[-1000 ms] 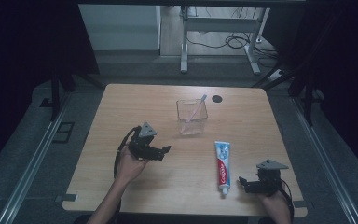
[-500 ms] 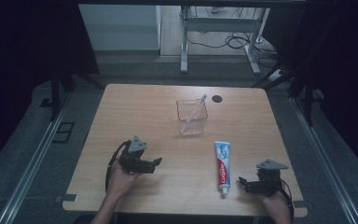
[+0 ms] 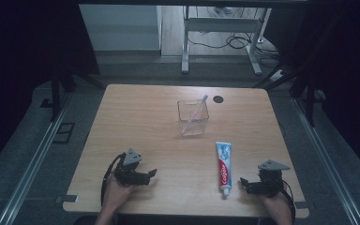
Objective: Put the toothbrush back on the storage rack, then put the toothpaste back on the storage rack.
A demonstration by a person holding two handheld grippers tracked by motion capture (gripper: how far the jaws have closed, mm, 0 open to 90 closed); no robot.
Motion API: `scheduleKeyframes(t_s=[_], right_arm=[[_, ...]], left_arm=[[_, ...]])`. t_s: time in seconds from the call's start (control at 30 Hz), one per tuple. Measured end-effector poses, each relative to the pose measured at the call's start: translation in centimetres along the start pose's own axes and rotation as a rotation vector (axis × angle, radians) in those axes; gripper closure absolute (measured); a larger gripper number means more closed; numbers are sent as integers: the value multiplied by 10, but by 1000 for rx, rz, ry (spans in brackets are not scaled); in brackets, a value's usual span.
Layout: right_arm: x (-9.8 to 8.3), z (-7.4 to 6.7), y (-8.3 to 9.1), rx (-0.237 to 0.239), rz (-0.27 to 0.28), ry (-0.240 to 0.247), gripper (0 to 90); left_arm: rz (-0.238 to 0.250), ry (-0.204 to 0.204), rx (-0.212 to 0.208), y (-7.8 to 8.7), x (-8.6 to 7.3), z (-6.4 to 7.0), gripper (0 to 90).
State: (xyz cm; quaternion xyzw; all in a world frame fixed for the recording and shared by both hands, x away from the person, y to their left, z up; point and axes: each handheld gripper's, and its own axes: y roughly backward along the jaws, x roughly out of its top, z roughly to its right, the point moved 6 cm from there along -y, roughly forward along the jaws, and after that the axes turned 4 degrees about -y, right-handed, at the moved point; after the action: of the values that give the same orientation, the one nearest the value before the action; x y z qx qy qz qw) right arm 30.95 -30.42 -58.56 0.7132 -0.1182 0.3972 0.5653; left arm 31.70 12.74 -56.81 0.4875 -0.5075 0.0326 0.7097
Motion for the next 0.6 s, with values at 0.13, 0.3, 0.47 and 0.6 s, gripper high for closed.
scheduleKeyframes(t_s=[0.13,0.3,0.47,0.6], right_arm=[[0,0,0,0,0,0,0],[0,0,0,0,-1,0,0],[0,0,1,0,-3,3,13],[2,-3,6,18,-26,7,37]], left_arm=[[-31,-9,6,-5,-9,1,127],[-89,-15,24,-12,-16,2,127],[-91,-17,24,-12,-15,2,128],[-91,-17,24,-12,-15,2,128]])
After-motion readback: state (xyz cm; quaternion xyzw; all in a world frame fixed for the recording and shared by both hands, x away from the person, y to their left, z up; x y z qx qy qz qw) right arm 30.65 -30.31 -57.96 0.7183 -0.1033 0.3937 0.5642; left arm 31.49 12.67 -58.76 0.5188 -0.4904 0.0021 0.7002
